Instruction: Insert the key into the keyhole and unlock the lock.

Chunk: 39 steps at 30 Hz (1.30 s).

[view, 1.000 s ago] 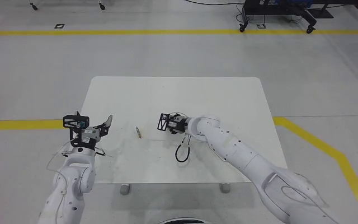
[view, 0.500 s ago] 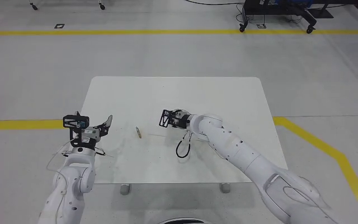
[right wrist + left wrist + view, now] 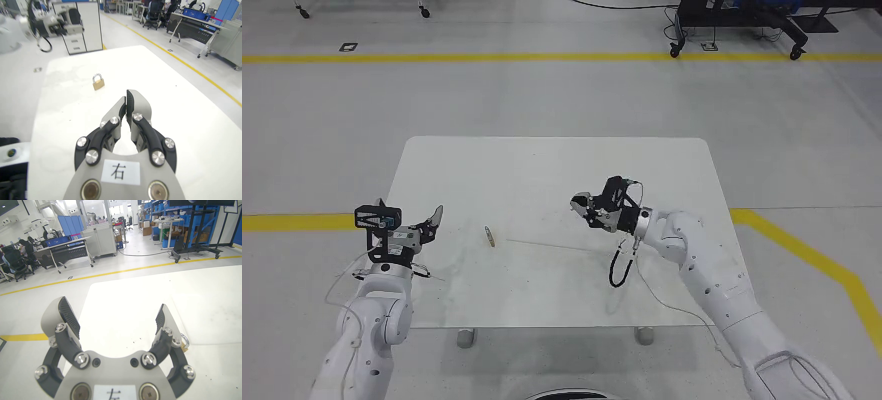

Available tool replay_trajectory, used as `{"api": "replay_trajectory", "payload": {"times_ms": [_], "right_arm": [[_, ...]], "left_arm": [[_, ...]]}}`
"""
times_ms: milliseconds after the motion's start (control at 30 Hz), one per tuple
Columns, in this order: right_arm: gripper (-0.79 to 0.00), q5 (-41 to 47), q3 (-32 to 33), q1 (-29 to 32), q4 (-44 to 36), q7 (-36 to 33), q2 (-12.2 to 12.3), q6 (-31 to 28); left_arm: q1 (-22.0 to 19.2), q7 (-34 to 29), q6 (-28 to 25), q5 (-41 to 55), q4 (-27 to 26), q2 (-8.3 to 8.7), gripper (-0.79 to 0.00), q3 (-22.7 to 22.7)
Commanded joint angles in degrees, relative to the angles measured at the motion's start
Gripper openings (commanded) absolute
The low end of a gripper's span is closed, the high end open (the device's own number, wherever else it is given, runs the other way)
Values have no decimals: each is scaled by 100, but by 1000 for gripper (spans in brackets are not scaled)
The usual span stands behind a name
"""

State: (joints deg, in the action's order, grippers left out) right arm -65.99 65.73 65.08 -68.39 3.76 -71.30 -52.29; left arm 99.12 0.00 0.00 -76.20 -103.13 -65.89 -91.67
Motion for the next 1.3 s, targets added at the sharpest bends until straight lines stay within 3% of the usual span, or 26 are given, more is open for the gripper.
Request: {"api": "replay_trajectory", "payload": {"times_ms": [0,67,500,600,667,767,833,1033,1133,1267], "right_arm": [[-785,626,341,45,166,-150,83,-495],[-785,675,603,173,31,-323,162,-413],[-785,727,582,205,30,-298,156,-393],[-785,1265,315,118,297,-220,84,-571],[-785,1717,39,-125,665,-292,10,-571],[-785,2596,-422,-527,1181,-554,-114,-571],[-785,3294,-773,-713,1271,-819,-175,-571],[-785,5424,-1542,-1112,1246,-1901,-229,-571],[-785,6096,-1715,-1291,1370,-2317,-248,-571],[-785,6872,-1837,-1415,1405,-2810,-278,-571]], "left_arm": [[0,0,0,0,0,0,0,0],[0,0,0,0,0,0,0,0],[0,0,0,0,0,0,0,0],[-20,-91,-439,648,-8,-21,0,78],[-40,-649,-1445,2104,8,-17,0,-2],[-201,-2135,-3088,4454,246,65,0,-231],[-425,-3270,-3636,5878,516,143,0,-321],[-1119,-5385,-3754,8254,1039,290,0,-149],[-1455,-5853,-3721,8754,1268,316,0,34],[-1855,-6024,-3659,8761,1513,307,0,404]]}}
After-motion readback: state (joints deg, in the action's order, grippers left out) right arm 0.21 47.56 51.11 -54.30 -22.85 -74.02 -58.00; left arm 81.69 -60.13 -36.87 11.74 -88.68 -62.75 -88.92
